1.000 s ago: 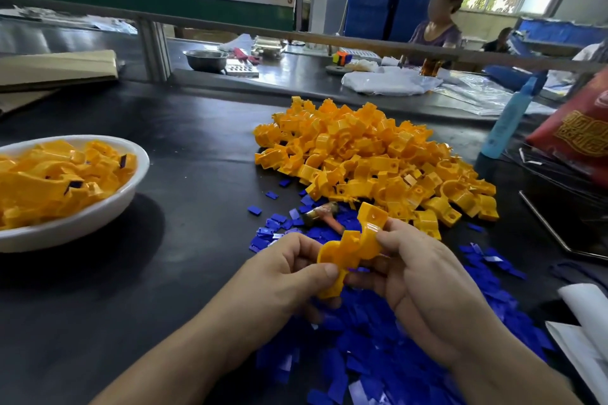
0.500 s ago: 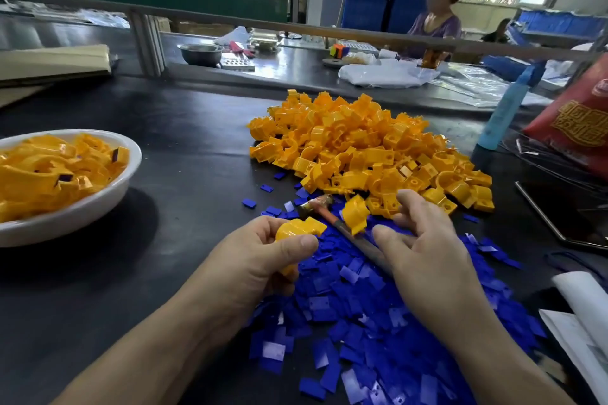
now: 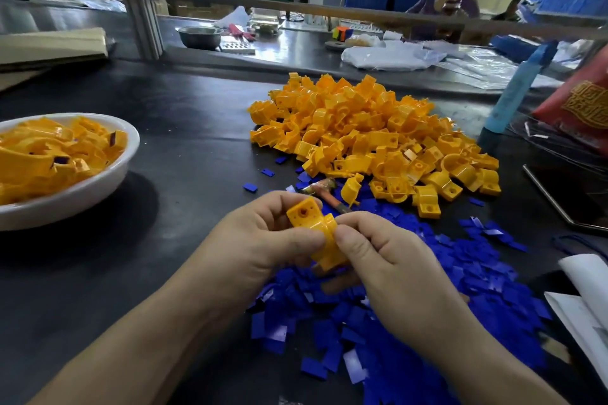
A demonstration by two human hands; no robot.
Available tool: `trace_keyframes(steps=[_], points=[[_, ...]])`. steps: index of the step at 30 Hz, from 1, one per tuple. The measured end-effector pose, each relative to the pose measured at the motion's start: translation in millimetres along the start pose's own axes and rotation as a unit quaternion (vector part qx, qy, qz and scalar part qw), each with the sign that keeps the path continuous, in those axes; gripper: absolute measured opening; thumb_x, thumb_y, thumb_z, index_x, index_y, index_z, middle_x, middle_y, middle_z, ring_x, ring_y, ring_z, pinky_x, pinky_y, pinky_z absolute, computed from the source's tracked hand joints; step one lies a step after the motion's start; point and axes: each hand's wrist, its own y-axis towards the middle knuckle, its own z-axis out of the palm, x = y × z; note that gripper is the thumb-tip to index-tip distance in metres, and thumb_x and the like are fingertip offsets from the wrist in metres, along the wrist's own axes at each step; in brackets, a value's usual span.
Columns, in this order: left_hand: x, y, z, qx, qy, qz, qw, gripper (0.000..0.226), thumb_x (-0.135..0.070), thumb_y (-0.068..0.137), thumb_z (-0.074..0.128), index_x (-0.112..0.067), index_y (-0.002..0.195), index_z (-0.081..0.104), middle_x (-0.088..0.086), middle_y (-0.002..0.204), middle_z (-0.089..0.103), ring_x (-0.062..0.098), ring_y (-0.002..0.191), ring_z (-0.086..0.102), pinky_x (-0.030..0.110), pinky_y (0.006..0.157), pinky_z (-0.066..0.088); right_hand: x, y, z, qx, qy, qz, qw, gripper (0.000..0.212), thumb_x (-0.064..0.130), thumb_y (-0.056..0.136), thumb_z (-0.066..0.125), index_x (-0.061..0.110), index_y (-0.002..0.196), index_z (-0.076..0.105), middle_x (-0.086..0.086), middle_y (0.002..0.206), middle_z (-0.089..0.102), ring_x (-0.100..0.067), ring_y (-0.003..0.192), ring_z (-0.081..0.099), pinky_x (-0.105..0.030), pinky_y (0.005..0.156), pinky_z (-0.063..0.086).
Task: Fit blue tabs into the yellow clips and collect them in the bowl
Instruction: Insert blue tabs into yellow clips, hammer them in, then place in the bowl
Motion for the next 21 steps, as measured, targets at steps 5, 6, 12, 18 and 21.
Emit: trace_keyframes(steps=[5,6,12,18,21], points=[[-2,7,-7,-0.098,-0.075,0.014,0.992,0.054,-0.022,0.054,0.083,-0.014,0.105,0.065,0.002,0.08,0.074,0.016,0.07,0.072,0.026,0.06,0.059,-2,-5,-8,-0.042,-0.415,-0.065,0.906,0.046,0.068,0.081,0.026,0.047,0.121,0.032,0.016,0.088,0.051,-0.005,0.079,0.055,-0.029,0.064,0.047],[-4,8,-9,-0.116,-0.085,0.009,0.99,0.045,-0.018,0.062,0.077,-0.013,0.104,0.063,0.001,0.075,0.074,0.015,0.067,0.071,0.025,0.056,0.058,-3,-6,-11,-0.031,-0.475,-0.041,0.879,0.052,0.072,0.08,0.026,0.046,0.125,0.026,0.014,0.087,0.053,-0.01,0.079,0.056,-0.03,0.06,0.045],[-4,9,-12,-0.12,-0.096,-0.032,0.988,0.033,0.004,0.082,0.055,-0.012,0.11,0.059,0.011,0.081,0.072,0.021,0.067,0.074,0.029,0.052,0.056,-13,-6,7,0.079,-0.548,0.003,0.833,0.041,0.061,0.089,0.038,0.031,0.116,0.046,0.005,0.092,0.061,-0.022,0.083,0.06,-0.03,0.051,0.038],[-4,10,-8,-0.132,-0.116,-0.018,0.984,0.057,-0.008,0.058,0.068,-0.009,0.113,0.056,0.01,0.079,0.074,0.02,0.063,0.072,0.03,0.051,0.057,-26,0,6,0.044,-0.509,-0.007,0.859,0.022,0.043,0.096,0.038,0.026,0.102,0.05,0.005,0.094,0.062,-0.021,0.083,0.062,-0.04,0.067,0.053],[-4,11,-12,-0.172,-0.131,0.002,0.976,0.049,-0.012,0.06,0.07,-0.011,0.108,0.058,0.007,0.08,0.075,0.017,0.063,0.071,0.028,0.053,0.057,-29,1,7,0.037,-0.504,-0.016,0.863,0.022,0.042,0.097,0.035,0.026,0.101,0.049,0.005,0.095,0.062,-0.02,0.082,0.062,-0.04,0.067,0.053]])
